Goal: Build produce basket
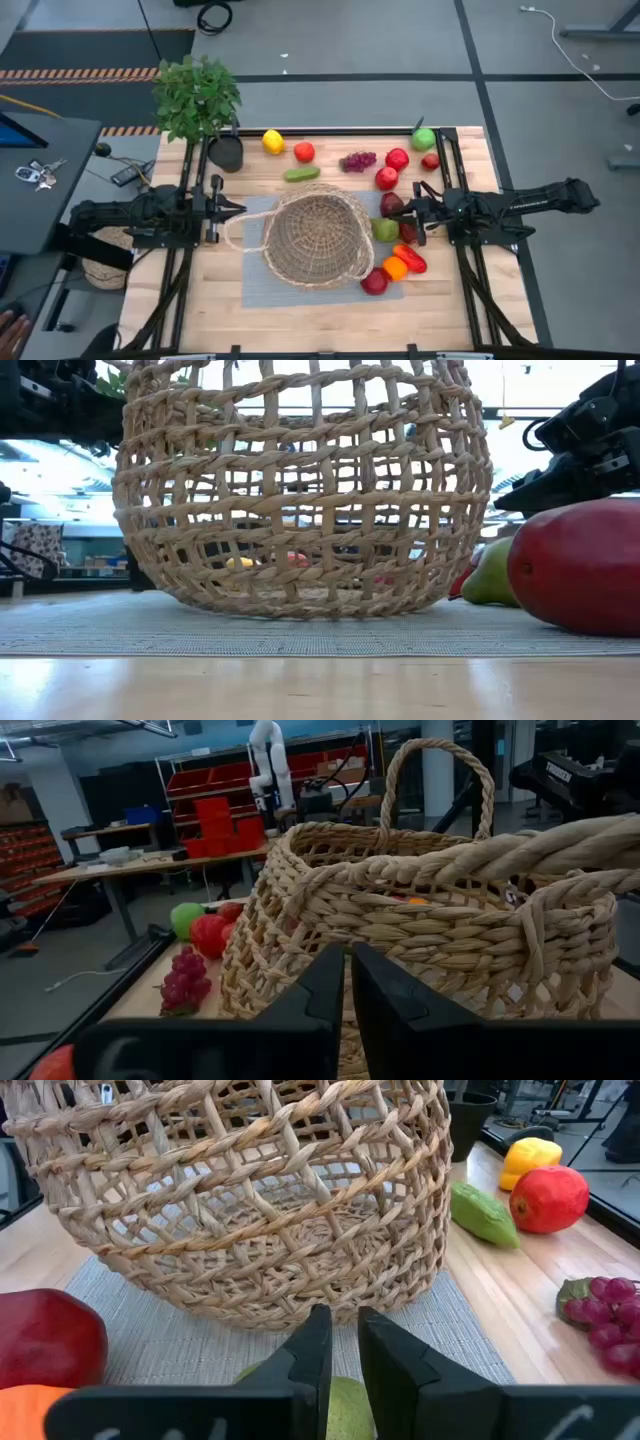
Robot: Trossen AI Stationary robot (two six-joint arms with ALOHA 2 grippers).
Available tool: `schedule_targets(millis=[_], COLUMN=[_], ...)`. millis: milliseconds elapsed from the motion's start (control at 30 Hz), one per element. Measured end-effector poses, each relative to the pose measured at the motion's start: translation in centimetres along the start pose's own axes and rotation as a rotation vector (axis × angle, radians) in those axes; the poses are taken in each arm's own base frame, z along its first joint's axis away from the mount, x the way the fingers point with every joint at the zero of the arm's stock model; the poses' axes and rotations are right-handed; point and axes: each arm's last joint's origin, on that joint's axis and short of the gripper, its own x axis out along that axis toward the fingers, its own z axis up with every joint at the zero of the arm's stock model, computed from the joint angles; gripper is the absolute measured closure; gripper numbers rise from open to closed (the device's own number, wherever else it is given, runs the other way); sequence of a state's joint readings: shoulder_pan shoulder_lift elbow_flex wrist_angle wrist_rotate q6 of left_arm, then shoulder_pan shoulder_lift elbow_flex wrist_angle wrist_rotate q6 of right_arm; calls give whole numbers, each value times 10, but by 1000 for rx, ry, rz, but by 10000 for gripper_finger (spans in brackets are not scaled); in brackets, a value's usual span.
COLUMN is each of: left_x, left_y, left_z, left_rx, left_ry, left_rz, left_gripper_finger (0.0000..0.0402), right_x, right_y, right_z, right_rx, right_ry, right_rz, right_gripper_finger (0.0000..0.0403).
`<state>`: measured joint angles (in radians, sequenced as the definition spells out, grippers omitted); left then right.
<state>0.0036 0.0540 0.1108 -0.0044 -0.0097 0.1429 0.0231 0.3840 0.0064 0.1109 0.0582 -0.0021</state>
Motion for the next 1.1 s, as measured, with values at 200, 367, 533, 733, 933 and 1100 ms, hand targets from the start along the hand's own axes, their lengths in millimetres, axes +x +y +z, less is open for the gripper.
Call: schedule_targets(millis=[200, 367, 533, 733, 933, 1100], left_x=[0, 0, 0, 0, 0, 0], left_y=[0, 0, 0, 0, 0, 0], left_z=[0, 0, 0, 0, 0, 0], left_rx=[0, 0, 0, 0, 0, 0], left_ry=[0, 0, 0, -1, 0, 0], left_rz=[0, 0, -1, -1, -1, 0], left_gripper_finger=[364, 366, 373, 369, 364, 369], right_x=[0, 0, 0, 0, 0, 0], right_y=[0, 0, 0, 0, 0, 0], right_z=[0, 0, 0, 0, 0, 0], right_rx=[0, 0, 0, 0, 0, 0], right_ry=[0, 0, 0, 0, 0, 0], right_rz=[0, 0, 0, 0, 0, 0], right_gripper_finger=[342, 342, 342, 342, 342, 342])
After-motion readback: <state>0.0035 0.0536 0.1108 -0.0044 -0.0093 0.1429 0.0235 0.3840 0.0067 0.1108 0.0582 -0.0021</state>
